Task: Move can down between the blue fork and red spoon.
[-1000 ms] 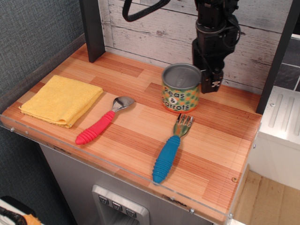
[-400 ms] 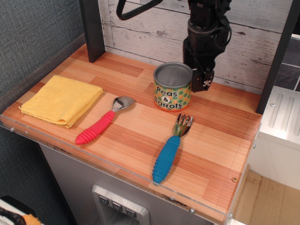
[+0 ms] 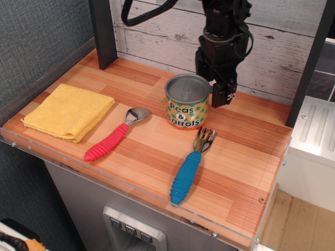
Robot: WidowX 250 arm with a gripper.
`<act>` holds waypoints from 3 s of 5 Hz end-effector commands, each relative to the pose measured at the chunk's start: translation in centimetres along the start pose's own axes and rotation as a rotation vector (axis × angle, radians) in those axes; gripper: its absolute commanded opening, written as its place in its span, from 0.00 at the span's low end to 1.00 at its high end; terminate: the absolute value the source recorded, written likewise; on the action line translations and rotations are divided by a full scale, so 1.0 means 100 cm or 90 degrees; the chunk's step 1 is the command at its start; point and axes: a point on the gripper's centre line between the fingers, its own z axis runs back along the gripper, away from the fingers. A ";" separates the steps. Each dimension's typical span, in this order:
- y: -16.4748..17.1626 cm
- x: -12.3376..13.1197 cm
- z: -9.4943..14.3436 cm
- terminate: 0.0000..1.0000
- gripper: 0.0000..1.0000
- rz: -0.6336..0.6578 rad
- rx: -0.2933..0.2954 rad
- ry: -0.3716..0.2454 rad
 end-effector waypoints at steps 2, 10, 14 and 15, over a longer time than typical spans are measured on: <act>0.002 -0.018 0.032 0.00 1.00 0.038 0.035 -0.035; -0.031 -0.070 0.038 0.00 1.00 0.100 0.037 -0.035; -0.018 -0.066 0.054 0.00 1.00 0.127 0.037 -0.066; -0.005 -0.058 0.059 0.00 1.00 0.228 0.037 -0.102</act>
